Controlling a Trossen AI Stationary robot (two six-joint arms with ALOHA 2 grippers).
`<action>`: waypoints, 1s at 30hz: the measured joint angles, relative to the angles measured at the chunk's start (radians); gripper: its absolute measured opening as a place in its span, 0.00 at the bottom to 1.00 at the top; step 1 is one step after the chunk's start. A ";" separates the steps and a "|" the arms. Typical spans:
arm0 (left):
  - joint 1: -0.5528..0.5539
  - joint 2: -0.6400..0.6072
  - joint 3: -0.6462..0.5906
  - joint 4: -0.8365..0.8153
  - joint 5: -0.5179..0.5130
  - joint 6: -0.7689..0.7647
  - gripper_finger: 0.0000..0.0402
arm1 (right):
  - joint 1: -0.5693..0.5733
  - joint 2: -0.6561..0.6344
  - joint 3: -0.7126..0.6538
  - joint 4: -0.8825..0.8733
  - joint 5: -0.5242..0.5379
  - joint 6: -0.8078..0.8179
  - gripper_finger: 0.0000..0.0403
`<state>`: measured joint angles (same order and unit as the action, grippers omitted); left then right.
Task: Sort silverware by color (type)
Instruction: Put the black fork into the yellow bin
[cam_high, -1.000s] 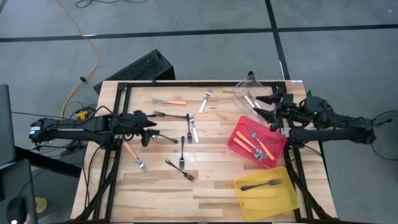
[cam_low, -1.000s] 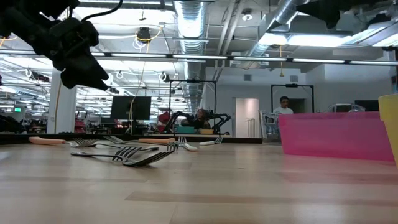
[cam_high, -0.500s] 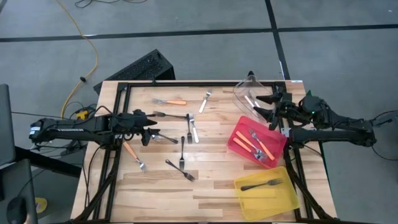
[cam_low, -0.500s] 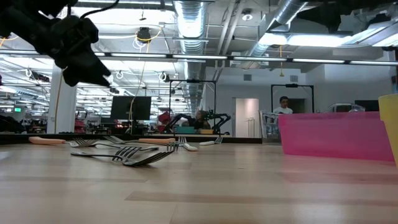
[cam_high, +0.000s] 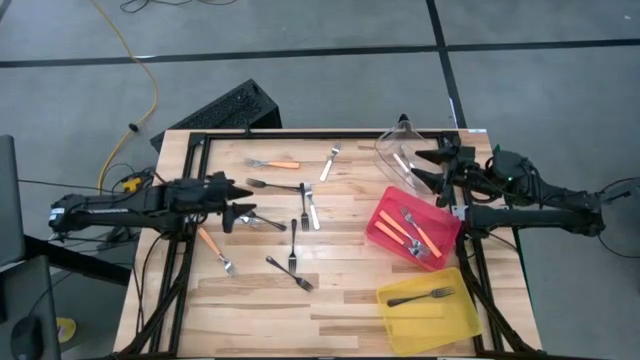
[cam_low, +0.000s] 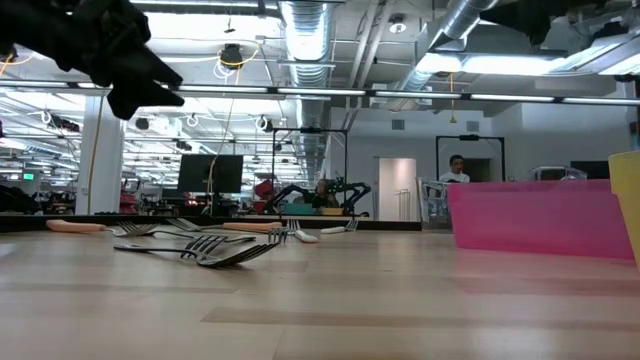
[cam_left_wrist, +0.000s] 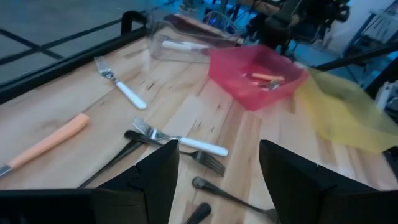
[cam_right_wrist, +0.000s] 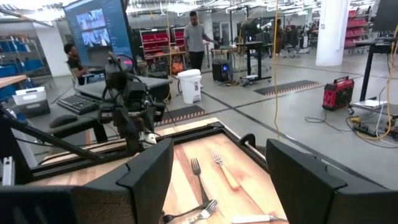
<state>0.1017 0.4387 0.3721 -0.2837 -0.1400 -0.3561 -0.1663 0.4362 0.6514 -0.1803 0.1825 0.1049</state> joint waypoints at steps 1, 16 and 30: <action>0.000 -0.006 0.000 0.004 0.006 -0.001 0.51 | 0.000 0.000 0.000 0.000 0.000 -0.001 0.70; 0.000 -0.024 0.004 0.009 0.025 -0.006 0.51 | 0.000 0.001 0.006 -0.010 0.001 -0.030 0.70; 0.000 -0.083 0.191 0.017 0.081 0.101 0.51 | 0.010 -0.096 0.180 -0.158 -0.009 -0.136 0.70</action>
<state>0.1013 0.3561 0.5626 -0.2663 -0.0589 -0.2547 -0.1562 0.3404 0.8310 -0.3380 0.1733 -0.0311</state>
